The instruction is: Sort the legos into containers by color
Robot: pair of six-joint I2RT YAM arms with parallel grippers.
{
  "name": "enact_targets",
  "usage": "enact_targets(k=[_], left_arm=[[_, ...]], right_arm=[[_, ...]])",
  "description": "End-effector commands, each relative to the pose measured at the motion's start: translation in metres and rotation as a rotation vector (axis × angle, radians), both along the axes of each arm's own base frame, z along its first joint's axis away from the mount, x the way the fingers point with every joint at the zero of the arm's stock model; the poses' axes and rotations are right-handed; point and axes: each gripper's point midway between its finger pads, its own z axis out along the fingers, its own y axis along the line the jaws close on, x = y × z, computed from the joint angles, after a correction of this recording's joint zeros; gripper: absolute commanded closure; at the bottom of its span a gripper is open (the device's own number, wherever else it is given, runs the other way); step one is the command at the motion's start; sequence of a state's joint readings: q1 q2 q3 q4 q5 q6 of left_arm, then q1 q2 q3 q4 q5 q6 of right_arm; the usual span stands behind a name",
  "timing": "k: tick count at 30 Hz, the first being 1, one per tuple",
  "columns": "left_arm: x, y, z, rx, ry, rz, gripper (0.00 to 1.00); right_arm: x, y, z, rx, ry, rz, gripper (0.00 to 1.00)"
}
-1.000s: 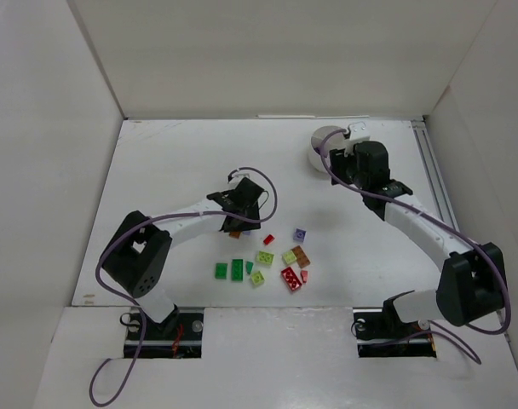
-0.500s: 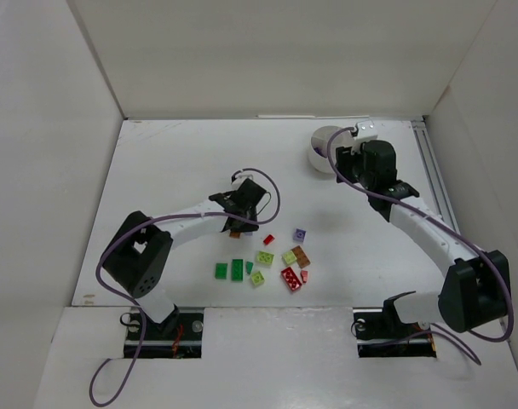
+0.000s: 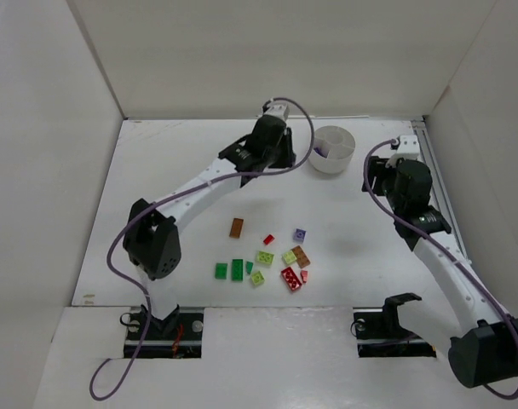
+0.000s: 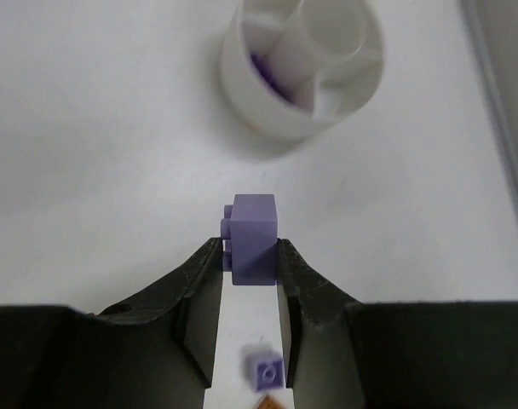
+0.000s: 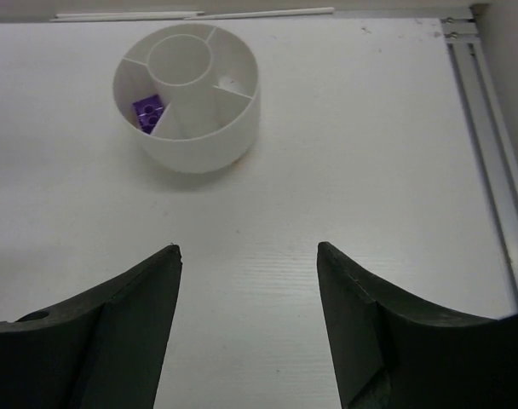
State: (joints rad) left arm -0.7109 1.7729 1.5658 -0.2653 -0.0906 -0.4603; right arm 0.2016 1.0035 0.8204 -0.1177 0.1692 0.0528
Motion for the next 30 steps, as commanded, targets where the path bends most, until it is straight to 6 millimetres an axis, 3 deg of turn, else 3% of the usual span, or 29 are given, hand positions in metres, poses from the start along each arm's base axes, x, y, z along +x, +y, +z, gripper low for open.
enact_targets(k=[1,2,4,5,6,7,8,9,11,12,14,15,17,18,22,30], left_arm=[[0.032,-0.033,0.051,-0.056,-0.127,-0.107,1.00],[0.044,-0.044,0.038,-0.045,-0.117,-0.120,1.00],[0.061,-0.060,0.047,-0.082,-0.137,-0.142,1.00],[0.073,-0.064,0.078,-0.119,-0.182,-0.140,1.00],[0.084,-0.075,0.055,-0.107,-0.154,-0.151,0.98],[0.092,-0.078,0.058,-0.124,-0.163,-0.159,0.97],[0.098,-0.086,0.075,-0.157,-0.203,-0.170,0.97],[0.104,-0.093,0.061,-0.159,-0.195,-0.182,0.95],[0.110,-0.100,0.061,-0.217,-0.193,-0.195,0.92],[0.118,-0.099,0.072,-0.254,-0.227,-0.187,0.92],[0.126,-0.102,0.062,-0.292,-0.205,-0.169,0.92],[0.129,-0.103,0.069,-0.309,-0.232,-0.171,0.92],[0.133,-0.108,0.054,-0.324,-0.211,-0.160,0.92],[0.132,-0.112,0.061,-0.345,-0.226,-0.184,0.91],[0.137,-0.127,0.046,-0.413,-0.219,-0.210,0.91],[0.147,-0.130,0.015,-0.408,-0.193,-0.176,0.90]], right_arm=[[-0.017,-0.023,-0.003,0.010,0.010,-0.101,0.29],[-0.026,-0.030,-0.003,0.008,0.008,-0.122,0.26],[-0.034,-0.037,-0.001,0.005,0.001,-0.147,0.18],[-0.037,-0.044,0.002,0.002,-0.007,-0.172,0.16],[-0.042,-0.046,0.004,0.012,-0.018,-0.184,0.10],[-0.046,-0.051,0.005,0.009,-0.022,-0.204,0.06],[-0.047,-0.051,0.009,0.012,-0.033,-0.204,0.04],[-0.052,-0.055,0.008,0.012,-0.035,-0.214,0.00],[-0.054,-0.057,0.012,0.013,-0.049,-0.223,0.00],[-0.055,-0.062,0.010,0.008,-0.041,-0.243,0.00],[-0.058,-0.067,0.011,0.001,-0.043,-0.268,0.00],[-0.058,-0.067,0.011,0.001,-0.043,-0.268,0.00],[-0.060,-0.069,0.009,-0.006,-0.033,-0.280,0.00],[-0.060,-0.069,0.009,-0.006,-0.033,-0.280,0.00],[-0.059,-0.069,0.006,-0.008,-0.024,-0.280,0.00],[-0.058,-0.069,0.002,-0.015,0.003,-0.279,0.00]])
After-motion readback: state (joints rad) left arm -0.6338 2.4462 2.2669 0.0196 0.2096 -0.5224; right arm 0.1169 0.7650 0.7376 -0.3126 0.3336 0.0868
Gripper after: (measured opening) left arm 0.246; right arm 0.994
